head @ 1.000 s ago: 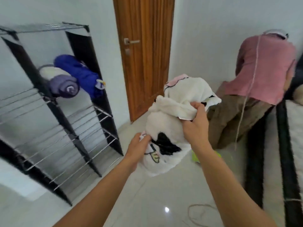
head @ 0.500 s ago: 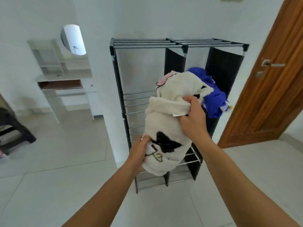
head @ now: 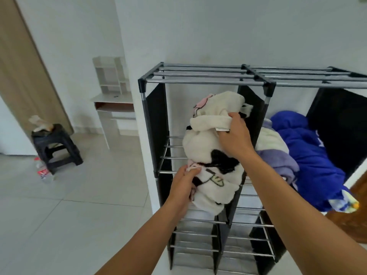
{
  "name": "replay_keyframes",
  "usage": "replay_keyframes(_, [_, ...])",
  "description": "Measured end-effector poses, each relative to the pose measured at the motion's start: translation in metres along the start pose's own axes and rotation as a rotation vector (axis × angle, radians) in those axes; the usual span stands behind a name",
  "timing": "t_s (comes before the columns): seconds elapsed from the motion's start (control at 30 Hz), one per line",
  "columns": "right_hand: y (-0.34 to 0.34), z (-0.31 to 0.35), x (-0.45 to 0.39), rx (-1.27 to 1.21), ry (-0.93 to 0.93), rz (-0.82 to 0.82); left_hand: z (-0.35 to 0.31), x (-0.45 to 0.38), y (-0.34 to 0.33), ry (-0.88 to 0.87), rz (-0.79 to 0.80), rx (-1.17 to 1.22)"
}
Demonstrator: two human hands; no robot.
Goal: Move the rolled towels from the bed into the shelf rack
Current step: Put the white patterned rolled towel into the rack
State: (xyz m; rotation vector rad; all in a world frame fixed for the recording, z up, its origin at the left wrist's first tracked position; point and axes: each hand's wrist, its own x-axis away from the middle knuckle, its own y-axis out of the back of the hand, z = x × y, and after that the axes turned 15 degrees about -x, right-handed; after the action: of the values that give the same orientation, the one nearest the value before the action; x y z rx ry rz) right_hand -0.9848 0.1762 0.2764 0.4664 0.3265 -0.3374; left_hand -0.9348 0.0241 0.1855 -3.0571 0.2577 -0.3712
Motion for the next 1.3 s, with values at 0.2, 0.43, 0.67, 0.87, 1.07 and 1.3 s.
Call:
replay_keyframes(0.2, [-0.005,-0.017,-0.052,0.073,-0.056,0.1,-0.019,-0.039,-0.021,-0.007,0.006,-0.008])
replay_keyframes(0.43, [-0.02,-0.047,-0.06,0.164,-0.261,0.302,-0.024,-0.058,-0.024,-0.04,0.005,-0.077])
replay_keyframes(0.67, [-0.025,-0.065,-0.065,0.142,-0.347,0.256,-0.02,-0.066,-0.021,-0.01,-0.053,-0.102])
replay_keyframes(0.87, [-0.031,-0.074,-0.064,0.164,-0.373,0.271,-0.027,-0.073,-0.031,0.068,-0.068,-0.082])
replay_keyframes(1.07, [-0.029,-0.088,-0.061,0.159,-0.347,0.282,-0.015,-0.083,-0.043,-0.042,-0.152,-0.27])
replay_keyframes(1.3, [-0.027,-0.083,-0.037,0.193,-0.264,0.267,0.001,-0.078,-0.032,-0.296,-0.174,-0.784])
